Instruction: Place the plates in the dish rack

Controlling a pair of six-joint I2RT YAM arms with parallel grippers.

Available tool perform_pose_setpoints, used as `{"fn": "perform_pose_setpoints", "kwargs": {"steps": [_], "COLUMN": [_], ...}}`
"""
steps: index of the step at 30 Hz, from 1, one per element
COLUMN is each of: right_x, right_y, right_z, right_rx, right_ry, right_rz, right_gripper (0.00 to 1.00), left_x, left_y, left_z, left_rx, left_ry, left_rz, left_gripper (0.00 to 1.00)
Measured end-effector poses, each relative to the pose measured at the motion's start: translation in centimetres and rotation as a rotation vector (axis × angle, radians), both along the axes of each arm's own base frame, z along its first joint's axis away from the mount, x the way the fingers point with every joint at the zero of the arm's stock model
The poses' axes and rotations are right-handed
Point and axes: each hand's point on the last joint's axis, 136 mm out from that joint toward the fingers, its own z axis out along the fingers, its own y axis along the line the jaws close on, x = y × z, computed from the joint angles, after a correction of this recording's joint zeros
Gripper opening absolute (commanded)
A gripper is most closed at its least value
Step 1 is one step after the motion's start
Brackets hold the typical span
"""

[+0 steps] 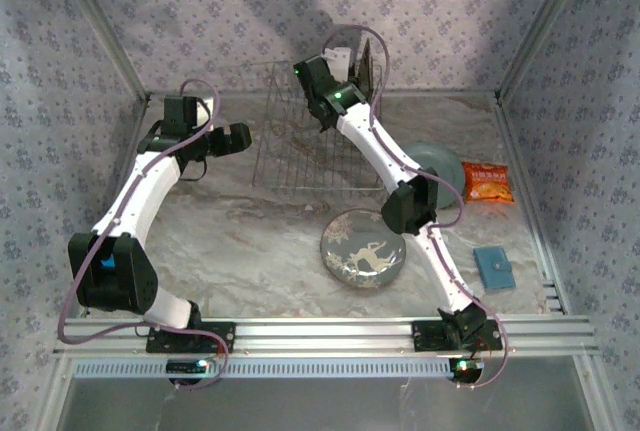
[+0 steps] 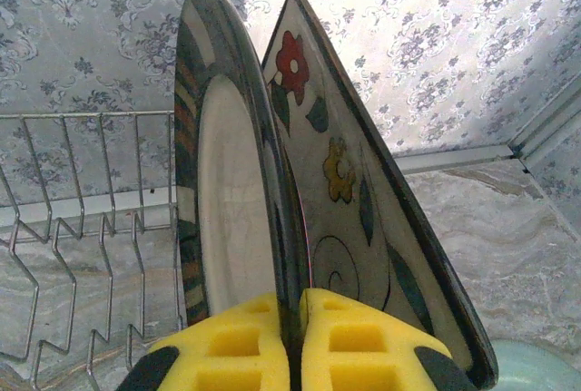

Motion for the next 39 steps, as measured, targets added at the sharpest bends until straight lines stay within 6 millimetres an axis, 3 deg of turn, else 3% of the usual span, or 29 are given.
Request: {"fn": "perform_pose_setpoints", "kwargs": {"steps": [12, 39], "right_x": [0.4, 0.2], "right_y": [1.3, 3.1], "right_z": [-1.5, -2.3], "right_rx": [0.006, -0.008], "right_ry": [-0.029, -0.039], "right_rz": [-0.022, -0.001], "right_gripper": [0.00, 0.00], "left_x": [0.0, -0.1], "left_y": [0.2, 0.0], "left_z": [0.0, 0.1], "left_rx": [-0.013, -0.028], "left_ry": [0.005, 0.009], "left_rz": [0.006, 0.002], "left_gripper": [0.99, 0.99]}}
